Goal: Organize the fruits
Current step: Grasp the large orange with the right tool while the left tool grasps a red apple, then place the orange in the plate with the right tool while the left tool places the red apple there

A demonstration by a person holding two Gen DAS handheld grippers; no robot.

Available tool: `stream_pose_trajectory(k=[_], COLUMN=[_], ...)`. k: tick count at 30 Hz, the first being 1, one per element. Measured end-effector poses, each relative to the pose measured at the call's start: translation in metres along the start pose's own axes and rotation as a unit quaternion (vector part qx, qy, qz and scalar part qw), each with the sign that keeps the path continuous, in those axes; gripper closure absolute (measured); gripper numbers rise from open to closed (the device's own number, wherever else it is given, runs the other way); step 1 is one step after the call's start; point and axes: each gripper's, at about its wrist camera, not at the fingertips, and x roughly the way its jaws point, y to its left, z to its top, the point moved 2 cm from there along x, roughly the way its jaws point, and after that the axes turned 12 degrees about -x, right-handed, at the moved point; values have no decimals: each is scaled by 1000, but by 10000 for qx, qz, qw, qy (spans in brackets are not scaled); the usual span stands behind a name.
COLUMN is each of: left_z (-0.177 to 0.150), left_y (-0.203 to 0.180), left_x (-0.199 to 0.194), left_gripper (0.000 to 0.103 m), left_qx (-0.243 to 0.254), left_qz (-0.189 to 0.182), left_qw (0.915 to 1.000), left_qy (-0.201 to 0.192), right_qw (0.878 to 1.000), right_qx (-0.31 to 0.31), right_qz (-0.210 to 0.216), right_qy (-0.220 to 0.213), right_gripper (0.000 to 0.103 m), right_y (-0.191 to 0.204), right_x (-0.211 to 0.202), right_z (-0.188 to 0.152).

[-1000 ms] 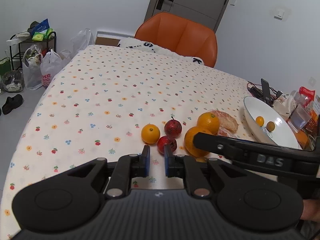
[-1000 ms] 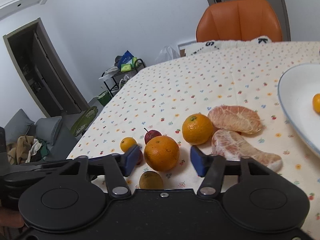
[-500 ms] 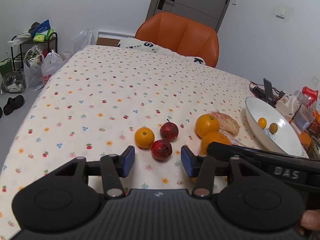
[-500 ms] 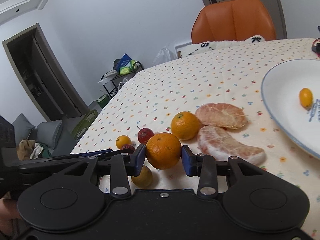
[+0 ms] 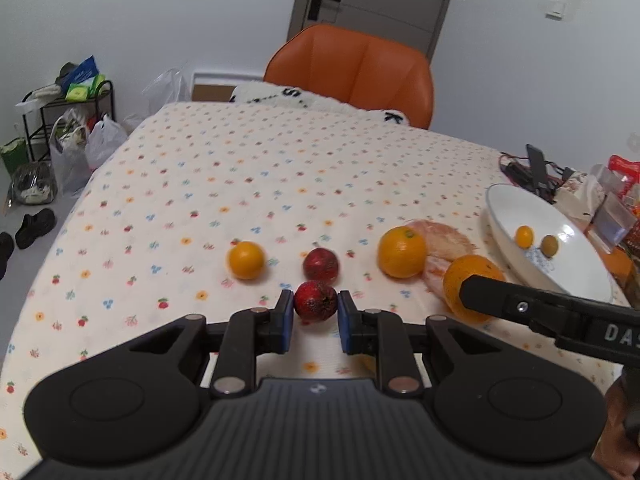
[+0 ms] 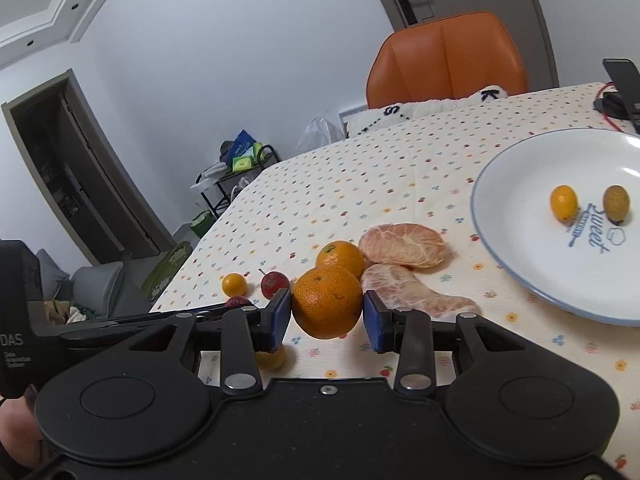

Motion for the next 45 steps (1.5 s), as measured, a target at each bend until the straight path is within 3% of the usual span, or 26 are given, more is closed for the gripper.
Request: stream_pose_trajectory(k=[13,38,45], left_z=[-3,-10,-12], left_y=[-40,-120,-144], left_x=[-9,15,23], left_gripper=[82,82,82], left_qx=[270,686,852], left_qz=[-295,-918,-1083], left_qw=[9991,9934,9904], left_qy=[-102,15,80], right_qw=[9989,9878,9851], right_qx=[208,764,737], right_qz=[-259,-1238,-1391], right_qy=[-327,-557,-691], right_gripper=[66,65,57], right_y=[-28,-105,-111], right_x=[-35,-83,-101], right_z=[-1,-14,-19])
